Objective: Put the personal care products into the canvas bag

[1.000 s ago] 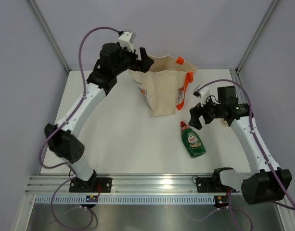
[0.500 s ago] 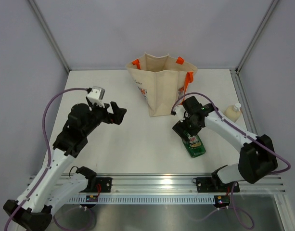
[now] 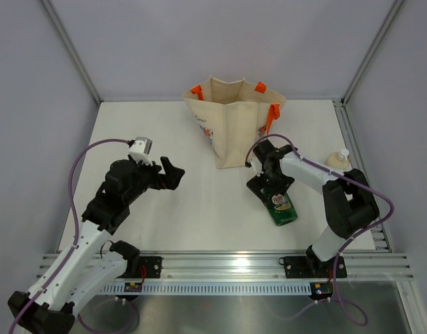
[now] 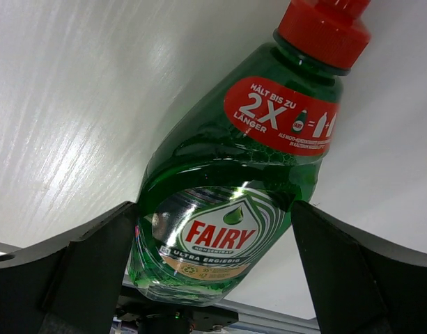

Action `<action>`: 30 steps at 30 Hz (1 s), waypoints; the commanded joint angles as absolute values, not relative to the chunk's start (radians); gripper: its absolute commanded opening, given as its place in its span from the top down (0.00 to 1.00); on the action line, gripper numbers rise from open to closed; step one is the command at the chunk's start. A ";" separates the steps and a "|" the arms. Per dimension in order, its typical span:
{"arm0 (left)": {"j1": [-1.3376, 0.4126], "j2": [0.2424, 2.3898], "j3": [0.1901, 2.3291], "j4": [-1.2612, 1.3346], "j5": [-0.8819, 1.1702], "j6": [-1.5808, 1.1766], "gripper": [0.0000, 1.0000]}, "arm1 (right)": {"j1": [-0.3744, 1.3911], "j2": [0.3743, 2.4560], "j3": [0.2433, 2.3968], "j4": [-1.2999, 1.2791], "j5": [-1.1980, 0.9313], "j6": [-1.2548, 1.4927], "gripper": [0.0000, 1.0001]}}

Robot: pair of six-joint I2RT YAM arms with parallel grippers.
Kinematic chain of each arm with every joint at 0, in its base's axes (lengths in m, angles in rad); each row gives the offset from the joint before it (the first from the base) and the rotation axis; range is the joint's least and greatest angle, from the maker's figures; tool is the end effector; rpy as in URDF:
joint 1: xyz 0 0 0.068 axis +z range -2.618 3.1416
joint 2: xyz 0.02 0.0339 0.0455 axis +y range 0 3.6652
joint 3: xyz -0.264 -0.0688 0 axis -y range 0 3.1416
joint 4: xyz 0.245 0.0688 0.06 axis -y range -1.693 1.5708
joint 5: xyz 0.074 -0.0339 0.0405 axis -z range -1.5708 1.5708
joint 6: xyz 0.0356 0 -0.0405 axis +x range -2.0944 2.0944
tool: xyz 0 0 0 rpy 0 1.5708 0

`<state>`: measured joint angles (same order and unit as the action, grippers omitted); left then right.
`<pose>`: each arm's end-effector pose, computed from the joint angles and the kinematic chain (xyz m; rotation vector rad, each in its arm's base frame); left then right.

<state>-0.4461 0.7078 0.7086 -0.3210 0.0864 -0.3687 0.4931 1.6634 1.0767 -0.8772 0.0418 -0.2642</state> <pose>0.1505 -0.0754 0.3109 0.1355 1.9357 -0.6318 0.2591 0.1375 0.1818 -1.1171 2.8169 -0.0444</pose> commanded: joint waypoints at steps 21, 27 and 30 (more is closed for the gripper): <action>-0.448 0.650 0.684 -0.250 0.167 -0.397 0.01 | 0.482 1.671 1.163 -1.005 0.115 -0.278 0.00; -0.448 0.657 0.687 -0.241 0.176 -0.394 0.01 | 0.440 1.555 1.164 -0.893 0.026 -0.318 0.00; -0.448 0.661 0.690 -0.241 0.179 -0.397 0.01 | 0.440 1.592 1.172 -0.824 -0.054 -0.252 0.01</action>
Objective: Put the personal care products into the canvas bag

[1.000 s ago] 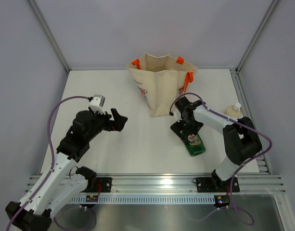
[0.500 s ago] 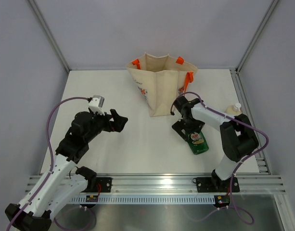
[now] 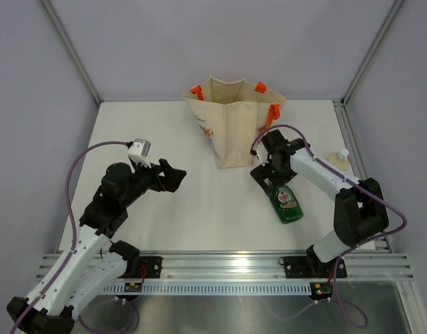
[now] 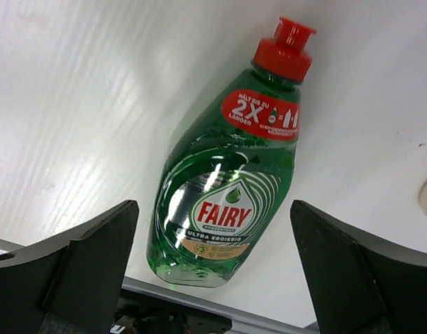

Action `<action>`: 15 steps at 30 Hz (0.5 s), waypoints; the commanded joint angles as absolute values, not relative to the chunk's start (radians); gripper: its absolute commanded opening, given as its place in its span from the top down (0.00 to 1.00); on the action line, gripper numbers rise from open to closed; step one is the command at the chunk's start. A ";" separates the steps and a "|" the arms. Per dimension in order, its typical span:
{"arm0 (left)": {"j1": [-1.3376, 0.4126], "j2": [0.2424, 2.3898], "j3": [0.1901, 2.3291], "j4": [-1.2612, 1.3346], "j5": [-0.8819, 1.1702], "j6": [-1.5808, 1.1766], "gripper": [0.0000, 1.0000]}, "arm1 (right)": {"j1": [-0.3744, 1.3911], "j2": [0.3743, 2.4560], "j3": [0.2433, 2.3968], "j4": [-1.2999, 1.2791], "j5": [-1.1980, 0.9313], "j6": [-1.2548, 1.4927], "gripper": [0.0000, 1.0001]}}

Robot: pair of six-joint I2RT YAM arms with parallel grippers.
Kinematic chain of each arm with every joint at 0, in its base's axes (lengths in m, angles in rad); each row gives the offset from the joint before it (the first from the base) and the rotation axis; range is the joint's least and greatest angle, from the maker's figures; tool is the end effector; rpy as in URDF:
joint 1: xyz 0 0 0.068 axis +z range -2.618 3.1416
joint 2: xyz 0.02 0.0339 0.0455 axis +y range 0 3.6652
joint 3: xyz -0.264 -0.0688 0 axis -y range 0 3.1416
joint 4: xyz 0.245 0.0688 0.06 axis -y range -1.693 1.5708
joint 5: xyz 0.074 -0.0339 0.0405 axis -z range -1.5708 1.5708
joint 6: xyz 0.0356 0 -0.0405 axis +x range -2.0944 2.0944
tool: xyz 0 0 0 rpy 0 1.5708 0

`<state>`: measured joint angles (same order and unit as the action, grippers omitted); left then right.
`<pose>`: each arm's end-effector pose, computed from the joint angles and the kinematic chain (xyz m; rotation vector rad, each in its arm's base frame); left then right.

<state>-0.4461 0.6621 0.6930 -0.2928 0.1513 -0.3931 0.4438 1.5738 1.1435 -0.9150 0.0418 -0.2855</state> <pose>0.1423 -0.0740 0.3151 0.1598 1.8851 -0.7211 0.2652 0.1245 0.2230 -1.0325 2.7242 -0.0346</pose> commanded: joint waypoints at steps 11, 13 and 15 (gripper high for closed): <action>-0.448 0.670 0.681 -0.244 0.170 -0.411 0.01 | 0.405 1.764 1.190 -0.657 0.204 -0.126 0.00; -0.448 0.669 0.675 -0.245 0.166 -0.413 0.01 | 0.403 1.750 1.192 -0.644 0.187 -0.140 0.00; -0.448 0.669 0.670 -0.241 0.166 -0.417 0.01 | 0.400 1.756 1.197 -0.646 0.129 -0.156 0.01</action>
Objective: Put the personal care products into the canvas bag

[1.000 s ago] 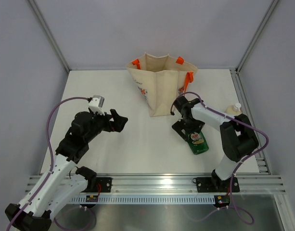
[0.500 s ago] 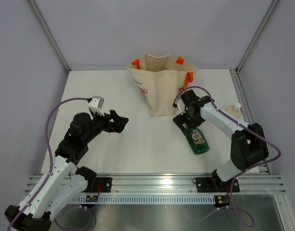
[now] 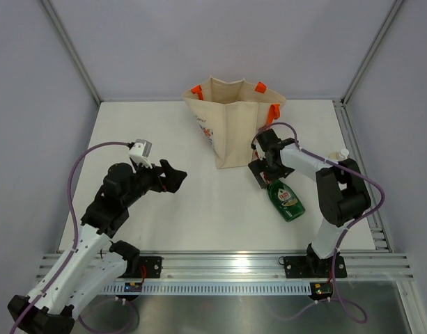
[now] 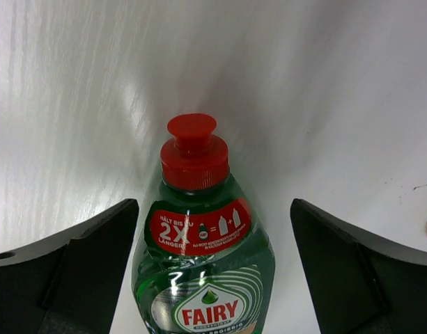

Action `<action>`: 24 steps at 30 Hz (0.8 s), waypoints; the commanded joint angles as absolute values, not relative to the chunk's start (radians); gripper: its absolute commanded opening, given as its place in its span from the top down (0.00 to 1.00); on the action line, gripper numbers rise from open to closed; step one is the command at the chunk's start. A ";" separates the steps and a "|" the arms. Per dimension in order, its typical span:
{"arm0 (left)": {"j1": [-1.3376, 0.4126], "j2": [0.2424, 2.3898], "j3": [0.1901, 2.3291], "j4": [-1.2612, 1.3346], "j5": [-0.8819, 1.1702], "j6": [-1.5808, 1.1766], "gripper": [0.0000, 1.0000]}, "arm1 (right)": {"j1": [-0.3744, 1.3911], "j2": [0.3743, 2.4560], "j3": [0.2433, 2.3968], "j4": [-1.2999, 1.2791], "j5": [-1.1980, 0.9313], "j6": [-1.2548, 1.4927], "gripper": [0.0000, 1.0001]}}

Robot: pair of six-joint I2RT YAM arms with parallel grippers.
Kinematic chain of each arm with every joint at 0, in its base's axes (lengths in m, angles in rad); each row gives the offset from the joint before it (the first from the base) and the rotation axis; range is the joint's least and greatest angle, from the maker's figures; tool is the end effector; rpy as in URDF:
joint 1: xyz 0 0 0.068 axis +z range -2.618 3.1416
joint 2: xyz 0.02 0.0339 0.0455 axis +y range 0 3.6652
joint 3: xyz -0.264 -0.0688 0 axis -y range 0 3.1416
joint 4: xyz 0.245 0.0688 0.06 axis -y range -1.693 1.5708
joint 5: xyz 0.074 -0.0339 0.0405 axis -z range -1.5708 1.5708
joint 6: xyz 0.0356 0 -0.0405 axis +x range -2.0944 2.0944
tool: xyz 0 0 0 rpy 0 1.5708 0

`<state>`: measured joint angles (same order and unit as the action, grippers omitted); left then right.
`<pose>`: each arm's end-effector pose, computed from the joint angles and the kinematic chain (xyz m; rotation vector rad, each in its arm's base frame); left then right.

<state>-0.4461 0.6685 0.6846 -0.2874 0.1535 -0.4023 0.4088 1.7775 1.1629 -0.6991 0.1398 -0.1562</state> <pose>0.1438 -0.0748 0.3118 0.1526 1.8967 -0.7272 0.3110 0.1293 0.1740 -0.7739 2.7591 -0.1524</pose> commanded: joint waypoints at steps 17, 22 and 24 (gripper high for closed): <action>-0.448 0.680 0.678 -0.247 0.183 -0.433 0.01 | 0.333 1.904 1.269 -0.804 -0.051 -0.296 0.11; -0.448 0.655 0.672 -0.256 0.179 -0.434 0.01 | 0.333 1.864 1.207 -0.763 -0.046 -0.313 0.72; -0.448 0.647 0.673 -0.268 0.181 -0.436 0.01 | 0.334 1.824 1.186 -0.752 -0.083 -0.319 0.98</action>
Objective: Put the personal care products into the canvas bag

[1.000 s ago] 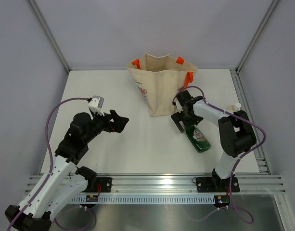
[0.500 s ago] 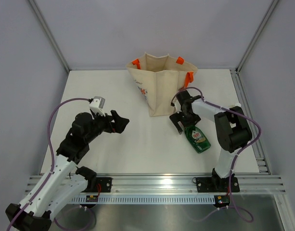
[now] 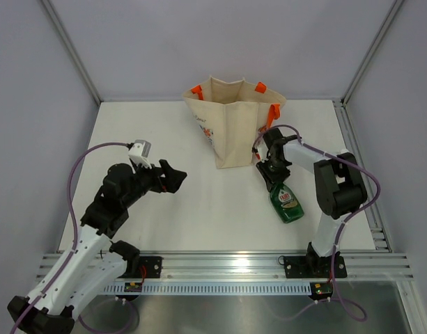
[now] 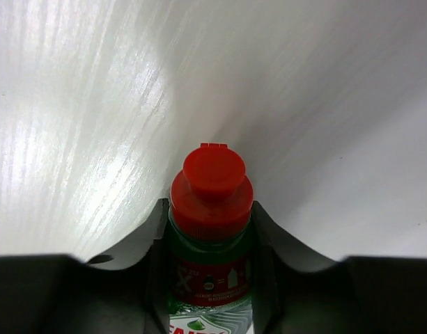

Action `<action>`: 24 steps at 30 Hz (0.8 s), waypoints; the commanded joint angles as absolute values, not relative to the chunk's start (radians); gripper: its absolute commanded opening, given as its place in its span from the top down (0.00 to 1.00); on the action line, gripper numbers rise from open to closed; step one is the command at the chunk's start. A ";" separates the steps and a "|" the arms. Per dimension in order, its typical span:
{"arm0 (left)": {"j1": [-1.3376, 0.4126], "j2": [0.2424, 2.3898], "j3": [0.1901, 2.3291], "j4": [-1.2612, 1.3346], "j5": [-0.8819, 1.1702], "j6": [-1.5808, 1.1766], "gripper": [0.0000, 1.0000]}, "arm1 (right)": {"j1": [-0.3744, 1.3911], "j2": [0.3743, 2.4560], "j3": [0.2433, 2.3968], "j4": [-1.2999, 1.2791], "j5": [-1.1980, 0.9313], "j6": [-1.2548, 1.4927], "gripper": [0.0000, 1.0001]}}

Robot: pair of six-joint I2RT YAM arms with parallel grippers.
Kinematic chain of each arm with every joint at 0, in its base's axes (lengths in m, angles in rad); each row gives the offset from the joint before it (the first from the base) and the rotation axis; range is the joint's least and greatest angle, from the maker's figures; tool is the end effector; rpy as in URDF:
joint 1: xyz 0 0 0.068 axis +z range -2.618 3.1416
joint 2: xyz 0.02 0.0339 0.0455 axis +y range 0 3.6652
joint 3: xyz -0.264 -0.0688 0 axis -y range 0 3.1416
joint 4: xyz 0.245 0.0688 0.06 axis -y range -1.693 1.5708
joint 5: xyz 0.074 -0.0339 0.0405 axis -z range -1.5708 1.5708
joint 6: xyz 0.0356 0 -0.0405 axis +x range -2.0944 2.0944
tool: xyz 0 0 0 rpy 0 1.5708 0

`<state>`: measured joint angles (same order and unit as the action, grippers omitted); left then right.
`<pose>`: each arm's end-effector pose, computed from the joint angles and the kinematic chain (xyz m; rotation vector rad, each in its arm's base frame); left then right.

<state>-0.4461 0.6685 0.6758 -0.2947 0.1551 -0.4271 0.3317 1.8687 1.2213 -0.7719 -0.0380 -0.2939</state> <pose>0.1438 -0.0749 0.3080 0.1297 1.9182 -0.7416 0.3264 0.1138 0.1576 -0.9243 2.8438 0.0611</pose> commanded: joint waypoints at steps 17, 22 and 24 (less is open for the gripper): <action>-0.448 0.597 0.664 -0.295 0.173 -0.449 0.01 | 0.319 1.488 1.587 -0.864 -0.477 -0.397 1.00; -0.448 0.600 0.666 -0.308 0.163 -0.460 0.01 | 0.318 1.656 2.044 -0.838 -0.531 -0.304 1.00; -0.448 0.601 0.666 -0.307 0.158 -0.466 0.01 | 0.319 1.784 2.284 -0.822 -0.514 -0.249 1.00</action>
<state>-0.4461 0.6083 0.6651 -0.3260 0.1543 -0.4496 0.3225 1.6745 1.9972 -0.9070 -0.4541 -0.3458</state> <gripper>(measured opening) 0.985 0.536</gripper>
